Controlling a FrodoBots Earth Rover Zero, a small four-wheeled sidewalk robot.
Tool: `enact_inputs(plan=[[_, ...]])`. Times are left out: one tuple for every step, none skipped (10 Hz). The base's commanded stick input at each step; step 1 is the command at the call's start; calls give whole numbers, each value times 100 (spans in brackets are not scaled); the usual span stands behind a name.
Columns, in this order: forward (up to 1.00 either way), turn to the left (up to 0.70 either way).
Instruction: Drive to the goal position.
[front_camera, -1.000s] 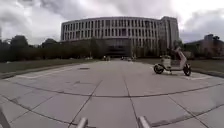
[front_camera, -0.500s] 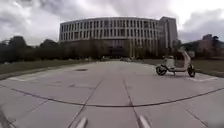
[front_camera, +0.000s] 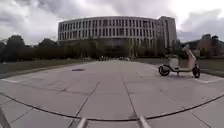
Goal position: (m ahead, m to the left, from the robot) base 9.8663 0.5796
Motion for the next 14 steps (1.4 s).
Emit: enact_inputs(plan=[[70,1],[70,1],[70,1],[70,1],[70,1],[70,1],[70,1],[70,1],[70,1],[70,1],[70,1],[70,1],[70,1],[70,1]])
